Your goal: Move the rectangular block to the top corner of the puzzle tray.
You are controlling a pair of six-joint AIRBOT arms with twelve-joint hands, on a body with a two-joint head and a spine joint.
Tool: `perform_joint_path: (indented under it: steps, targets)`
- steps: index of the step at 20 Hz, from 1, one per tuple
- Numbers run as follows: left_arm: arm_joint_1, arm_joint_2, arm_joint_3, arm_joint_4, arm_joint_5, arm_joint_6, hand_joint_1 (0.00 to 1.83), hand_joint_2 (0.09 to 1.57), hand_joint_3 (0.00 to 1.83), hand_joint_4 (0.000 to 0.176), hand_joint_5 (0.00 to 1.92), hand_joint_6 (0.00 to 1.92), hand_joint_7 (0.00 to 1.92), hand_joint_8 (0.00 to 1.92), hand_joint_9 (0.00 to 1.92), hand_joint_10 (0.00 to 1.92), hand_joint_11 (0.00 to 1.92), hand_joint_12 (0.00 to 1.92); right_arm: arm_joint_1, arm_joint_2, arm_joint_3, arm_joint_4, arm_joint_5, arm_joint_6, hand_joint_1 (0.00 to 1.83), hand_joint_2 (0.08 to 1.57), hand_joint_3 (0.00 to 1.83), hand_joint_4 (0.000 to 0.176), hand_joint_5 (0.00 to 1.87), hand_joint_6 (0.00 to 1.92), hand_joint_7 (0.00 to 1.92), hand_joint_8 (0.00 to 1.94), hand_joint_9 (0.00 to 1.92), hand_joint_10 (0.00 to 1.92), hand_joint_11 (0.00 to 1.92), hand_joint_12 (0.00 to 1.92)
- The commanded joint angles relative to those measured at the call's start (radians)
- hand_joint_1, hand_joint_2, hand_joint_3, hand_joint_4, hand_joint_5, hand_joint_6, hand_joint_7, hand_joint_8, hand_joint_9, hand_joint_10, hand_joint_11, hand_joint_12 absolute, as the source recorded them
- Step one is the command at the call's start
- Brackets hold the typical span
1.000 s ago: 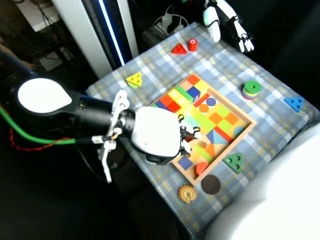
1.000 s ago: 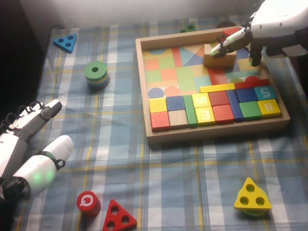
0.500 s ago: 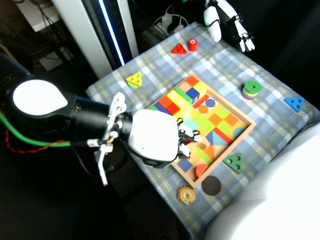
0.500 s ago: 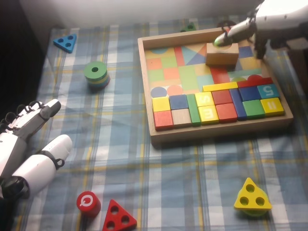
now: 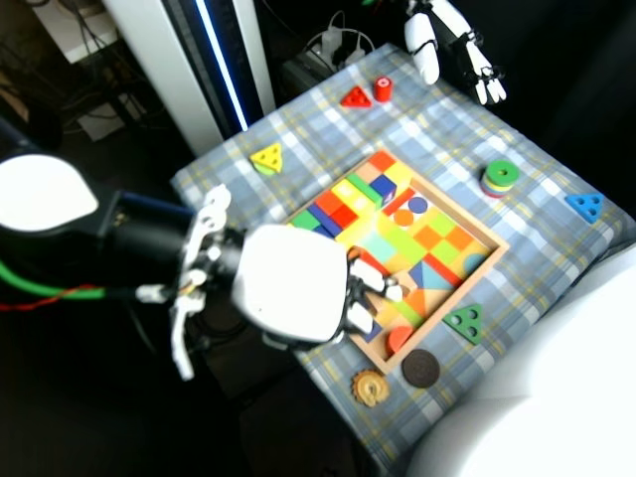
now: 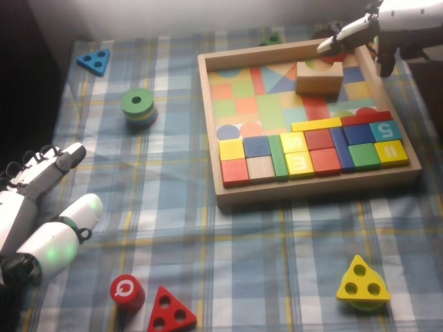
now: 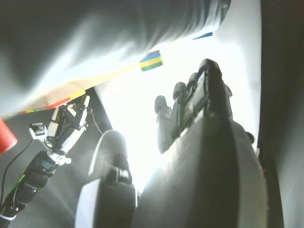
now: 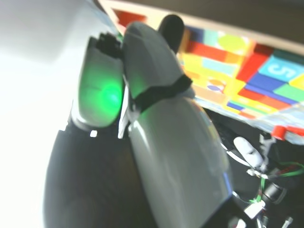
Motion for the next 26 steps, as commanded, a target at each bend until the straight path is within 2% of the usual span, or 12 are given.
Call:
perform_joint_path:
  steps: [1,6,7,9,11,13,17,18,19,20,23,26]
  targets:
    - [-0.003,0.005,-0.001,0.045,-0.103,-0.007,0.36,1.38,0.00,0.055,0.33,0.00,0.16,0.00,0.01,0.00,0.00,0.00,0.015,0.008,-0.004,0.010,-0.012,-0.005,1.79,1.15,0.00,0.000,0.34,0.00,1.31,1.94,1.50,1.92,1.57,1.92]
    - [-0.003,0.007,-0.001,0.045,-0.100,-0.006,0.35,1.38,0.00,0.065,0.32,0.00,0.15,0.00,0.00,0.00,0.00,0.00,0.015,0.009,-0.004,-0.140,-0.013,0.108,1.78,1.14,0.00,0.000,0.34,0.00,1.21,1.94,1.45,1.92,1.54,1.92]
    - [-0.003,0.007,0.000,0.045,-0.098,-0.006,0.37,1.38,0.00,0.057,0.32,0.00,0.16,0.00,0.00,0.00,0.00,0.00,0.015,0.010,-0.004,-0.160,-0.013,0.121,1.78,1.13,0.00,0.000,0.34,0.00,1.23,1.94,1.46,1.92,1.55,1.92]
    - [-0.003,0.008,0.000,0.044,-0.098,-0.006,0.38,1.38,0.00,0.061,0.32,0.00,0.16,0.00,0.00,0.00,0.00,0.00,0.015,0.010,-0.004,-0.183,-0.013,0.130,1.79,1.12,0.00,0.000,0.36,0.00,1.29,1.94,1.48,1.92,1.57,1.92]
    - [-0.003,0.008,0.000,0.044,-0.097,-0.006,0.40,1.38,0.00,0.054,0.32,0.00,0.16,0.00,0.00,0.00,0.00,0.00,0.015,0.010,-0.004,-0.212,-0.013,0.141,1.81,1.12,0.00,0.000,0.34,0.00,1.30,1.94,1.50,1.92,1.58,1.92]
    - [-0.003,0.009,0.003,0.044,-0.093,-0.006,0.40,1.38,0.00,0.058,0.31,0.00,0.15,0.00,0.00,0.00,0.00,0.00,0.015,0.009,-0.005,-0.250,-0.013,0.164,1.83,1.12,0.00,0.000,0.33,0.00,1.27,1.94,1.49,1.92,1.56,1.92]
    - [-0.003,0.009,0.002,0.045,-0.090,-0.006,0.41,1.38,0.00,0.053,0.31,0.00,0.14,0.00,0.00,0.00,0.00,0.00,0.015,0.000,-0.002,-0.269,-0.014,0.164,1.81,1.13,0.00,0.000,0.34,0.00,1.21,1.94,1.46,1.92,1.53,1.92]
    - [-0.003,0.009,0.002,0.046,-0.090,-0.006,0.40,1.39,0.00,0.061,0.31,0.00,0.14,0.00,0.00,0.00,0.00,0.00,0.013,-0.001,0.000,-0.276,-0.020,0.164,1.81,1.13,0.00,0.000,0.32,0.00,1.20,1.94,1.45,1.92,1.53,1.92]
    - [-0.003,0.009,0.002,0.046,-0.090,-0.006,0.38,1.39,0.00,0.057,0.31,0.00,0.15,0.00,0.00,0.00,0.00,0.00,0.012,-0.003,0.005,-0.276,-0.022,0.164,1.81,1.13,0.00,0.000,0.34,0.00,1.18,1.94,1.43,1.92,1.50,1.92]
    - [-0.003,0.009,0.002,0.046,-0.090,-0.006,0.37,1.39,0.00,0.061,0.31,0.00,0.14,0.00,0.00,0.00,0.00,0.00,0.012,-0.006,0.012,-0.276,-0.025,0.164,1.81,1.13,0.00,0.000,0.34,0.00,1.20,1.94,1.44,1.92,1.51,1.92]
    - [-0.003,0.009,0.002,0.046,-0.090,-0.006,0.39,1.38,0.00,0.053,0.31,0.00,0.14,0.00,0.00,0.00,0.00,0.00,0.012,-0.008,0.028,-0.276,-0.034,0.164,1.76,1.14,0.00,0.000,0.35,0.00,1.23,1.94,1.46,1.92,1.53,1.92]
    - [-0.003,0.009,0.002,0.046,-0.089,-0.006,0.35,1.38,0.00,0.072,0.30,0.00,0.14,0.00,0.00,0.00,0.00,0.00,0.012,-0.009,0.041,-0.276,-0.041,0.163,1.77,1.14,0.00,0.000,0.35,0.00,1.28,1.94,1.50,1.92,1.59,1.92]
